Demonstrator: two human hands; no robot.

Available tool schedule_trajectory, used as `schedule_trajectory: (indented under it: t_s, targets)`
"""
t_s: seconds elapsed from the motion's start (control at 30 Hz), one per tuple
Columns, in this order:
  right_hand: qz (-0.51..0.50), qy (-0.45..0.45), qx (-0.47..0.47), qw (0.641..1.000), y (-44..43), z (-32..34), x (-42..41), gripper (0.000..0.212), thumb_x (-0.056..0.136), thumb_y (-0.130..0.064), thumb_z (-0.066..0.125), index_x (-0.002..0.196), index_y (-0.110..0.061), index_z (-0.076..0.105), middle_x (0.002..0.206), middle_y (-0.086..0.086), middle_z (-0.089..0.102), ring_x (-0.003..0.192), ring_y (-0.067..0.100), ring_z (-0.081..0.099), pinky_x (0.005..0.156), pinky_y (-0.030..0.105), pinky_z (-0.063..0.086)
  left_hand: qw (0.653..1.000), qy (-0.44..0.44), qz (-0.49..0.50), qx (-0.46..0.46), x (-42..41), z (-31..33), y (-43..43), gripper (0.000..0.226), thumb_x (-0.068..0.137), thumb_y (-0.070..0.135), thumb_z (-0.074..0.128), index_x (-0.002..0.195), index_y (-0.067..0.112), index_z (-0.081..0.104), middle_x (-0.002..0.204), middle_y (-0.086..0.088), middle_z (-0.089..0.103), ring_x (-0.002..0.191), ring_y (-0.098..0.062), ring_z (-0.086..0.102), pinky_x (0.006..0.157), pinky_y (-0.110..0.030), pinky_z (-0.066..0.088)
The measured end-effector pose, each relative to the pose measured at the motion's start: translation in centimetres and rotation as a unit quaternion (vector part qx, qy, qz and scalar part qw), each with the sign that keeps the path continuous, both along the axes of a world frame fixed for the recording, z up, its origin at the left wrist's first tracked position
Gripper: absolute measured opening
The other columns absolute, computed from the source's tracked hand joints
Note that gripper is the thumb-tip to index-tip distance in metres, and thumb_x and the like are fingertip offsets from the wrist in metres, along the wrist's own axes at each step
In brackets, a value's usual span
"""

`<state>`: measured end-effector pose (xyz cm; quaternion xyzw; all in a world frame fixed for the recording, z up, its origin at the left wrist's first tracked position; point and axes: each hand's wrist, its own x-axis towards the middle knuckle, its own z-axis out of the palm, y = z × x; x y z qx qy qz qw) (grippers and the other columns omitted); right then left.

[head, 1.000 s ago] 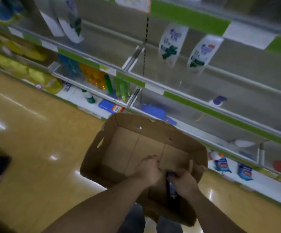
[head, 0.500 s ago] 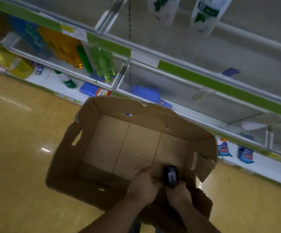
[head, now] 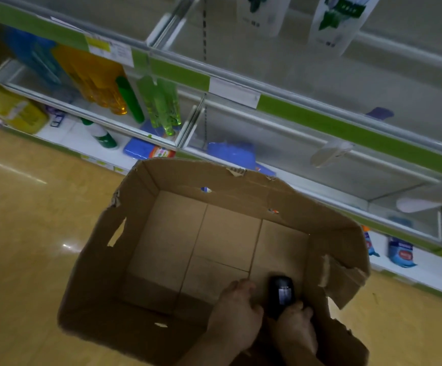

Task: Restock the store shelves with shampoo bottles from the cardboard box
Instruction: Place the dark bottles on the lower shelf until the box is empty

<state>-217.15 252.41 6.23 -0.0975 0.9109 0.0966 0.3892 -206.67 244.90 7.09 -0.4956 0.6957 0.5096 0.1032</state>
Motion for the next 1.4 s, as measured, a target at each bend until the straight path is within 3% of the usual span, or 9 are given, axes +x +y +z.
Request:
schedule_trajectory:
  t_s: [0.27,0.43,0.7,0.8,0.9,0.97,1.1,1.23,1.4]
  targets:
    - [-0.005,-0.019,-0.009,1.0,-0.1,-1.7,0.6,0.091,0.079,-0.058,0.07,0.141,-0.012,0.023,0.136,0.015,0.039,0.129,0.034,0.047,0.102,0.039,0.044,1.0,-0.015,0.018,0.017,1.0,-0.1,-0.8,0.031,0.078,0.031,0.05,0.108,0.027,0.058,0.112,0.002,0.057,0.106,-0.02,0.056,0.09,-0.03,0.049]
    - [0.011,-0.052,-0.036,0.998,-1.2,-1.2,1.1,0.088,0.08,-0.055,0.068,0.146,-0.014,0.025,0.14,0.013,0.043,0.124,0.032,0.054,0.092,0.037,0.046,0.999,-0.019,0.032,0.019,1.5,0.3,-1.3,0.044,0.081,0.033,0.052,0.125,0.03,0.057,0.122,0.004,0.058,0.113,-0.018,0.056,0.096,-0.031,0.049]
    - [0.125,-0.046,-0.08,0.988,-5.9,2.9,1.1,0.051,0.092,-0.037,0.06,0.134,-0.013,0.046,0.138,0.011,0.047,0.113,0.026,0.062,0.087,0.033,0.051,0.997,-0.008,0.072,0.0,1.4,3.1,-3.0,0.044,0.084,0.032,0.056,0.128,0.037,0.055,0.122,0.007,0.064,0.111,-0.015,0.061,0.096,-0.036,0.052]
    - [0.13,-0.065,-0.099,0.984,-7.4,5.9,0.3,0.053,0.085,-0.05,0.063,0.123,-0.014,0.057,0.113,0.006,0.062,0.094,0.021,0.063,0.071,0.027,0.049,0.997,-0.001,0.064,-0.039,1.5,4.7,-4.1,0.051,0.086,0.024,0.058,0.135,0.035,0.051,0.131,0.006,0.057,0.119,-0.015,0.056,0.101,-0.034,0.05]
    - [0.119,-0.081,-0.128,0.981,-8.7,9.8,-0.6,0.045,0.077,-0.055,0.065,0.104,-0.019,0.061,0.077,-0.007,0.058,0.066,0.008,0.055,0.053,0.024,0.041,0.996,0.011,0.032,-0.082,1.9,6.9,-5.0,0.063,0.085,0.012,0.059,0.141,0.036,0.044,0.137,0.01,0.048,0.122,-0.014,0.049,0.099,-0.031,0.049]
    - [0.117,-0.092,-0.131,0.98,-9.7,12.8,-1.1,0.04,0.071,-0.054,0.068,0.091,-0.02,0.062,0.072,-0.005,0.061,0.063,0.009,0.06,0.05,0.022,0.044,0.995,0.022,0.014,-0.098,2.3,8.6,-5.6,0.069,0.083,0.008,0.06,0.143,0.036,0.041,0.141,0.011,0.046,0.124,-0.013,0.045,0.101,-0.032,0.049]
    - [0.12,-0.12,-0.143,0.975,-11.8,19.7,-2.1,0.039,0.06,-0.054,0.072,0.076,-0.019,0.068,0.06,-0.004,0.066,0.049,0.008,0.065,0.04,0.019,0.046,0.992,0.021,-0.019,-0.122,2.5,12.5,-7.1,0.073,0.084,0.019,0.063,0.15,0.035,0.036,0.15,0.011,0.04,0.133,-0.015,0.039,0.109,-0.031,0.041]
    - [0.154,-0.129,-0.152,0.968,-13.6,27.0,-2.6,0.041,0.057,-0.054,0.073,0.069,-0.015,0.065,0.043,-0.001,0.062,0.033,0.012,0.06,0.036,0.02,0.048,0.988,0.05,-0.021,-0.145,2.5,17.0,-8.5,0.067,0.082,0.036,0.068,0.144,0.04,0.042,0.139,0.014,0.049,0.127,-0.012,0.046,0.103,-0.027,0.043]
    - [0.189,-0.126,-0.148,0.963,-14.3,35.0,-2.9,0.039,0.058,-0.048,0.073,0.073,-0.014,0.061,0.071,0.011,0.067,0.046,0.028,0.068,0.055,0.043,0.062,0.981,0.124,-0.007,-0.148,2.0,22.7,-9.1,0.041,0.083,0.043,0.07,0.121,0.038,0.057,0.115,0.013,0.056,0.107,-0.009,0.059,0.091,-0.027,0.048]
